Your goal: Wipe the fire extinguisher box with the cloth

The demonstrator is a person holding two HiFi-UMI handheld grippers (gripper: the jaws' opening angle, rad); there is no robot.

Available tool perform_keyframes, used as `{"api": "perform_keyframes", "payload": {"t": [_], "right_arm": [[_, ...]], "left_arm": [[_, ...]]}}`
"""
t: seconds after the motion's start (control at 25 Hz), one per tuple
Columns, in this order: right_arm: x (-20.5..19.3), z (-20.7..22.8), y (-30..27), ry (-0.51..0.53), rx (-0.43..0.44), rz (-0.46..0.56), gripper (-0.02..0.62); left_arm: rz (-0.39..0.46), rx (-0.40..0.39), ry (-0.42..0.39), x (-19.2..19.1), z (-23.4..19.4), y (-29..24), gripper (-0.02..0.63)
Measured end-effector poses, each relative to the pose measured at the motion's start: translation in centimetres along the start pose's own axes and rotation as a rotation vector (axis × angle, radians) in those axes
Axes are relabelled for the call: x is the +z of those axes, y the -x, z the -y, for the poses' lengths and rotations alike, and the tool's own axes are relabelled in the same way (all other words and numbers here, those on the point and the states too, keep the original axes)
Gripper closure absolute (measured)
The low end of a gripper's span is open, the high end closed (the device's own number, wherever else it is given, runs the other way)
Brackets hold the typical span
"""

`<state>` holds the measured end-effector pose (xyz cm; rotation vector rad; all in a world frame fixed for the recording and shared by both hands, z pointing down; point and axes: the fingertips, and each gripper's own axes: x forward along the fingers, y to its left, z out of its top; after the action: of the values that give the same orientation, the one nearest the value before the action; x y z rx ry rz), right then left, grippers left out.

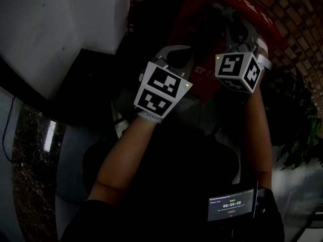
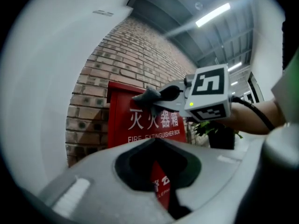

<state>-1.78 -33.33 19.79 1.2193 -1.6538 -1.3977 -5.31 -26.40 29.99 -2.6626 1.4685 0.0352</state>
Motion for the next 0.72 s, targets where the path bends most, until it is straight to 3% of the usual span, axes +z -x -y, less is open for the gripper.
{"api": "perform_keyframes", "payload": {"t": [0.2, 0.44, 0.72], "right_arm": [[-0.7, -0.1, -1.7, 0.025, -0.02, -0.012, 0.566], [-1.4, -3.9, -1.9, 0.048, 0.049, -0.017, 0.567], [-3.7, -8.8, -1.2, -0.014, 0.145, -0.062, 0.566]], "left_arm": [[0.008, 0.017, 0.0, 0.1, -0.8, 0.0, 0.606], [-0.047, 0.046, 0.014, -3.2, -1.4, -0.7, 0.604], [-0.048, 0.047, 0.008, -6.4, -1.6, -1.3, 0.604]]}}
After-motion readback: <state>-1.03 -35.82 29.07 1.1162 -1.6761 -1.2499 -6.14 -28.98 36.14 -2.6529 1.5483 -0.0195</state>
